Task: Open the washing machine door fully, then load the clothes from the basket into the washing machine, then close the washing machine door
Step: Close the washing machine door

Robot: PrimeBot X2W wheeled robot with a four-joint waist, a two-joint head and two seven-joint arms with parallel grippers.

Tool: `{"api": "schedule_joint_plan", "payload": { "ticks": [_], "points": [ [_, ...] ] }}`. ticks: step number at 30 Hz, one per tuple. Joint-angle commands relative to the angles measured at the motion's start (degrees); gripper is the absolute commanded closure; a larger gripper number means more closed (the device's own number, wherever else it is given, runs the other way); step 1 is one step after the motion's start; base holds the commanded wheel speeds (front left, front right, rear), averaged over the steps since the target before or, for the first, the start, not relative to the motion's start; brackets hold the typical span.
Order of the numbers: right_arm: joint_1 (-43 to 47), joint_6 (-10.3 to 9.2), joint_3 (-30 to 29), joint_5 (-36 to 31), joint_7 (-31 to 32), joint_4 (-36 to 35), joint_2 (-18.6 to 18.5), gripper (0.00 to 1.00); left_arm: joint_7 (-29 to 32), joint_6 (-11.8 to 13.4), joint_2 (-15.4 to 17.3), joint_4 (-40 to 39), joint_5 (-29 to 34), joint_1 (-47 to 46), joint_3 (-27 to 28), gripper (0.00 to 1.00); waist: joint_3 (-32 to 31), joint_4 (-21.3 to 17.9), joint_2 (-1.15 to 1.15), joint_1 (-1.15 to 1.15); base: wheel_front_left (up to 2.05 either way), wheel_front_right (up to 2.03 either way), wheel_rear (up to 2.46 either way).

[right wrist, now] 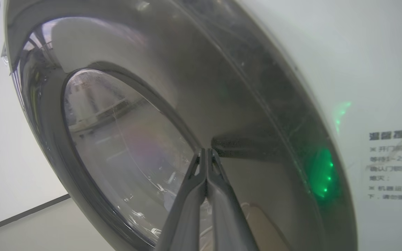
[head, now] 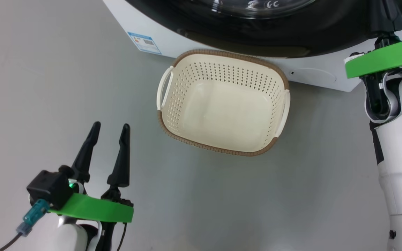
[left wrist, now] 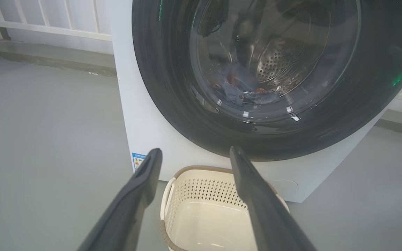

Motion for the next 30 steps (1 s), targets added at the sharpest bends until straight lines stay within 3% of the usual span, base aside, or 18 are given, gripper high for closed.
{"api": "schedule_joint_plan", "payload": {
  "ticks": [1,3,5,7,8,9,21,30],
  "points": [
    [0.7,-0.39,1.5,0.2,-0.3,-1.9,0.8,1.0,-0.4,-0.1,1.5,-0.6,0.2,-0.9,2.1,0.0,-0.8,-0.5,0.0,0.0,0.0,0.0,0.0],
    [2.2,-0.39,2.6,0.6,-0.3,-2.2,0.9,0.95,-0.4,-0.1,1.7,0.1,0.4,-0.6,2.3,0.0,-1.6,-0.8,0.0,0.0,0.0,0.0,0.0],
    [3.7,-0.39,3.5,1.1,-0.3,-2.5,0.9,0.75,-0.4,-0.1,1.9,0.7,0.5,-0.2,2.6,0.0,-2.5,-1.3,0.0,0.0,0.0,0.0,0.0],
    [5.5,-0.39,4.8,1.3,-0.3,-2.8,0.9,0.49,-0.4,-0.1,2.2,1.3,0.4,0.3,2.9,0.0,-3.4,-1.8,0.0,0.0,0.0,0.0,0.0],
    [6.4,-0.39,5.3,1.4,-0.3,-3.0,1.0,0.07,-0.4,-0.1,2.3,1.6,0.2,0.5,3.1,0.0,-3.9,-2.1,0.0,0.0,0.0,0.0,0.0],
    [7.3,-0.39,6.0,1.4,-0.3,-3.1,1.0,0.0,-0.4,-0.1,2.4,2.0,0.1,0.8,3.3,0.0,-4.4,-2.4,0.0,0.0,0.0,0.0,0.0],
    [18.6,-0.39,11.2,2.0,-0.3,-3.7,1.0,0.0,-0.4,-0.1,4.7,5.2,-0.8,3.7,6.0,0.0,-10.9,-6.3,0.0,0.0,0.0,0.0,0.0],
    [26.1,-0.39,9.6,1.9,-0.3,-3.6,1.6,0.0,-0.4,-0.1,6.7,7.1,-0.6,6.0,7.6,0.0,-14.5,-10.3,0.0,0.0,0.0,0.0,0.0]
  ]
}}
